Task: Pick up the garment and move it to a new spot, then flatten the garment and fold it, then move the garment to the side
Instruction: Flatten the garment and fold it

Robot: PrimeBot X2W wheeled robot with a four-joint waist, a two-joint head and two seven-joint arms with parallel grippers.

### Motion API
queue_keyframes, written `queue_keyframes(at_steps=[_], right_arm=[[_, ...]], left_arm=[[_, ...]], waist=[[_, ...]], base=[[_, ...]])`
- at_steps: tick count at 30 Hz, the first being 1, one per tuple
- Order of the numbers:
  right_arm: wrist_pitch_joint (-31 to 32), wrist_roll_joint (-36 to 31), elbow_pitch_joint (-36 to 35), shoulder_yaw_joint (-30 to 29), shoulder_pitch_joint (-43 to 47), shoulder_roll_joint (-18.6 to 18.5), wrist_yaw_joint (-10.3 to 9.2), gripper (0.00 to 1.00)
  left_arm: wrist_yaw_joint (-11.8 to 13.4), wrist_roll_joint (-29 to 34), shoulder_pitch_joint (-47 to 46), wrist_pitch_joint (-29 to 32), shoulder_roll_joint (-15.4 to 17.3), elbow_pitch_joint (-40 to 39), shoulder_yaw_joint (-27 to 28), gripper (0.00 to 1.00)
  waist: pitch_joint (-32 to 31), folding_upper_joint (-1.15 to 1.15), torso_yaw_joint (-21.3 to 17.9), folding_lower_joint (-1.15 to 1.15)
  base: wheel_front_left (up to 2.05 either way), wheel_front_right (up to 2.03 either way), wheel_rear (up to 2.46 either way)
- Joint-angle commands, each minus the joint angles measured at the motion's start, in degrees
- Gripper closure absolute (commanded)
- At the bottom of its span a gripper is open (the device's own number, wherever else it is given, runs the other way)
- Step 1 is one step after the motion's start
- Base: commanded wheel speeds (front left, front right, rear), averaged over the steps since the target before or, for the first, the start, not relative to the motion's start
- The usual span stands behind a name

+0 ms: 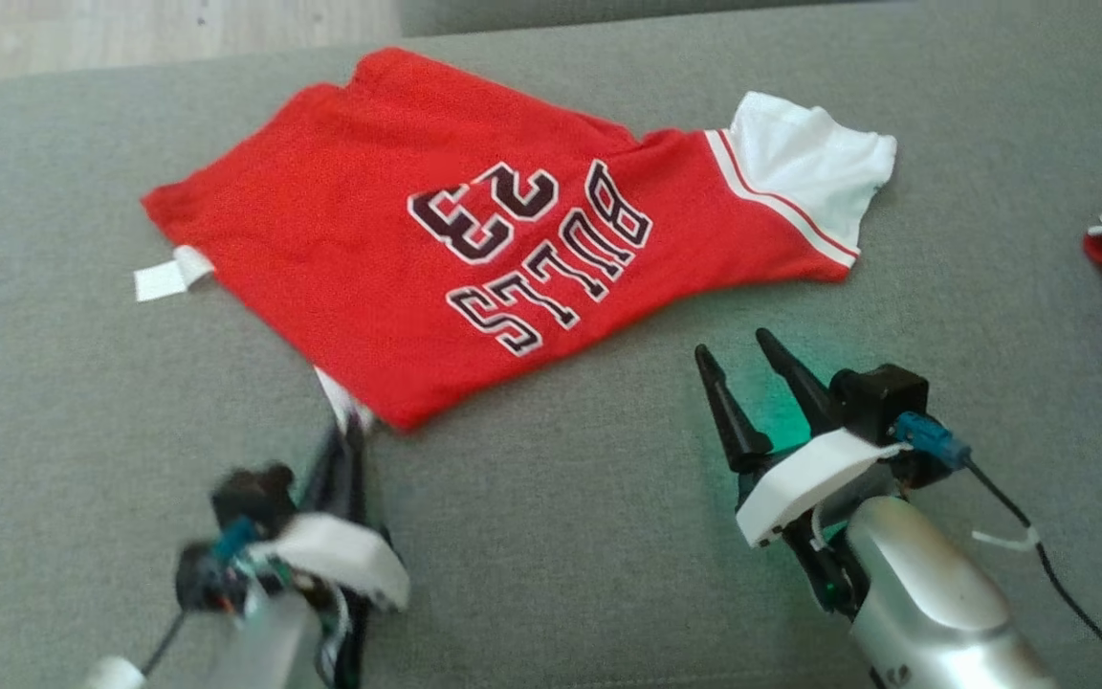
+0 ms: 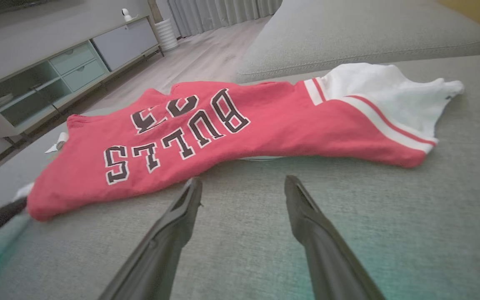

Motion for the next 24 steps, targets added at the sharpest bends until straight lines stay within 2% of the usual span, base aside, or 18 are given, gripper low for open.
queue_keyframes(at_steps=[1,4,5,6,7,8,9,10,14,16,19,24], right_arm=[[-0.63,0.64,-1.09,1.34,-0.26,1.35,0.19,0.0],[-0.63,0.81,-0.88,1.68,0.09,1.55,0.19,0.0],[-0.63,0.81,-0.88,1.68,0.09,1.55,0.19,0.0],[-0.63,0.87,-0.83,1.72,0.22,1.56,0.19,0.0],[-0.63,0.92,-0.74,1.73,0.35,1.56,0.19,0.0],[-0.63,0.97,-0.65,1.74,0.46,1.55,0.19,0.0],[-0.63,1.01,-0.54,1.75,0.56,1.56,0.19,0.0],[-0.63,1.08,-0.4,1.72,0.67,1.57,0.19,0.0],[-0.63,1.42,-0.28,1.04,1.22,1.67,0.19,0.0],[-0.63,1.4,-0.36,0.73,1.56,1.7,0.19,0.0],[-0.63,1.25,-0.43,0.35,2.22,1.76,0.19,0.0],[-0.63,1.11,-0.43,0.05,2.78,1.9,0.19,0.0]], left_arm=[[-0.68,-2.34,0.59,-0.29,1.0,0.55,-1.65,1.0],[-1.3,-5.81,1.27,-0.29,1.0,1.22,-6.18,1.0],[-1.3,-5.81,1.27,-0.29,1.0,1.22,-6.18,1.0],[-1.45,-6.74,1.38,-0.29,1.0,0.98,-7.7,0.93],[-1.65,-7.45,1.53,-0.29,1.0,0.83,-9.46,0.61],[-2.1,-8.81,1.82,-0.29,1.0,0.93,-11.43,0.59],[-2.46,-10.65,2.07,-0.29,1.0,0.89,-13.18,0.69],[-2.89,-12.76,2.3,-0.04,1.0,0.61,-15.2,1.0],[-3.9,-20.69,1.91,1.1,1.0,-3.52,-23.18,1.0],[-3.53,-20.45,0.06,0.27,1.0,-4.86,-24.06,0.0],[-0.4,-17.15,-1.98,-0.22,1.0,-6.8,-21.93,0.0],[3.1,-10.97,-0.19,-0.27,1.11,-11.49,-15.69,0.0]], waist=[[-1.01,0.0,0.78,0.0],[-1.44,0.0,0.92,0.0],[-1.44,0.0,0.92,0.0],[-1.55,0.0,0.97,0.0],[-1.65,0.0,0.98,0.0],[-1.75,0.0,0.95,0.0],[-1.92,0.0,0.93,0.0],[-2.09,0.0,0.86,0.0],[-2.64,0.0,0.77,0.0],[-2.78,0.0,0.86,0.0],[-2.99,0.0,0.86,0.0],[-2.87,0.0,0.61,0.0]], base=[[0.0,0.0,0.0],[0.0,0.0,0.0],[0.0,0.0,0.0],[0.0,0.0,0.0],[0.0,0.0,0.0],[0.0,0.0,0.0],[0.0,0.0,0.0],[0.0,0.0,0.0],[0.0,0.0,0.0],[0.0,0.0,0.0],[0.0,0.0,0.0],[0.0,0.0,0.0]])
